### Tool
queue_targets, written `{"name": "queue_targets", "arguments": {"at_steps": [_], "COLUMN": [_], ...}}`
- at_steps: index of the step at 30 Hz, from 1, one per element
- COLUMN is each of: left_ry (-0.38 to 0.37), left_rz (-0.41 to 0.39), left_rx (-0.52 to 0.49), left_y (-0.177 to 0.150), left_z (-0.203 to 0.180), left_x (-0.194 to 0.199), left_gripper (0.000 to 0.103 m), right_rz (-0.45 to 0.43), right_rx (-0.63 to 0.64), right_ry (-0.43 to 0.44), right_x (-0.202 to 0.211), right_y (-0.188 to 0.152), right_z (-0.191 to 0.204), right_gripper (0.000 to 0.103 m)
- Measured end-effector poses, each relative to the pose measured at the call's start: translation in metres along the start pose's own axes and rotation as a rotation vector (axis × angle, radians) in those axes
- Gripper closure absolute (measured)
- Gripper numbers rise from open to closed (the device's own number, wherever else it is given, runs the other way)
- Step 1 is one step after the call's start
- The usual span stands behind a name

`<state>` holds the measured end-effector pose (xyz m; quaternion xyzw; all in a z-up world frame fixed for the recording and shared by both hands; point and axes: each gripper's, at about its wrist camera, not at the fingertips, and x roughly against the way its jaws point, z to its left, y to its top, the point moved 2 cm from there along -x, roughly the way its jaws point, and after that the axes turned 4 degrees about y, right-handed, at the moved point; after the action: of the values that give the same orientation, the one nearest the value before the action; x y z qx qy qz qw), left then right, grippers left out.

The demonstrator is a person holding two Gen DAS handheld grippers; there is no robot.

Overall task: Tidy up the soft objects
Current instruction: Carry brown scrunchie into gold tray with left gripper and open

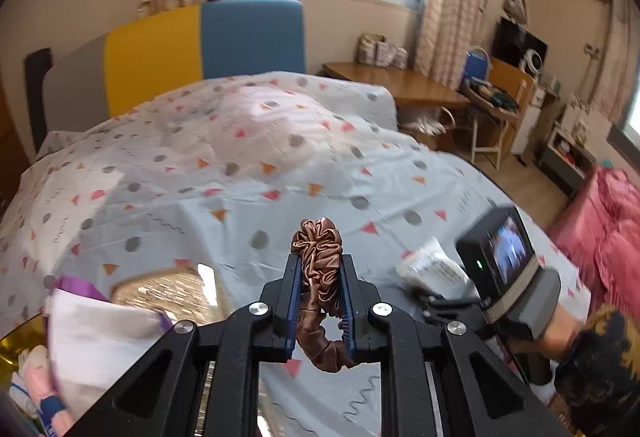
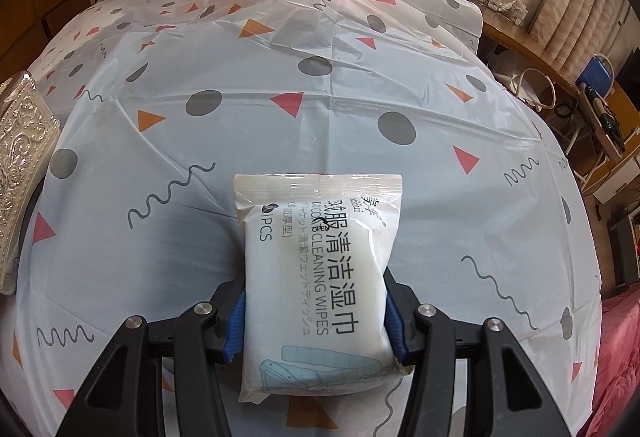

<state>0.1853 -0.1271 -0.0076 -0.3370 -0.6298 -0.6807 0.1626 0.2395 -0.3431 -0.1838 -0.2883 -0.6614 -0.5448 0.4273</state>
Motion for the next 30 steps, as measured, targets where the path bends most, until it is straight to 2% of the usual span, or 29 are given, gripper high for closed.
{"name": "queue_targets", "arguments": {"at_steps": [6, 11, 20, 30], "left_ry": [0.090, 0.161, 0.287, 0.370], "left_rz": [-0.072, -0.101, -0.096, -0.045], "left_rx": [0.104, 0.183, 0.331, 0.507], "left_y": [0.021, 0.012, -0.046, -0.133], "left_z": [0.078, 0.142, 0.237, 0.310], "left_x": [0.034, 0.063, 0.105, 0.139], "left_gripper": [0.085, 0.085, 0.085, 0.085], "right_rz": [-0.001, 0.001, 0.039, 0.138], "right_rx": [0.008, 0.011, -0.016, -0.188], "right_ry": [-0.009, -0.020, -0.074, -0.163], "right_x": [0.000, 0.000, -0.002, 0.004], "right_y": [0.000, 0.000, 0.003, 0.004], "right_z": [0.001, 0.002, 0.008, 0.018], "right_gripper": [0.049, 0.049, 0.049, 0.050]}}
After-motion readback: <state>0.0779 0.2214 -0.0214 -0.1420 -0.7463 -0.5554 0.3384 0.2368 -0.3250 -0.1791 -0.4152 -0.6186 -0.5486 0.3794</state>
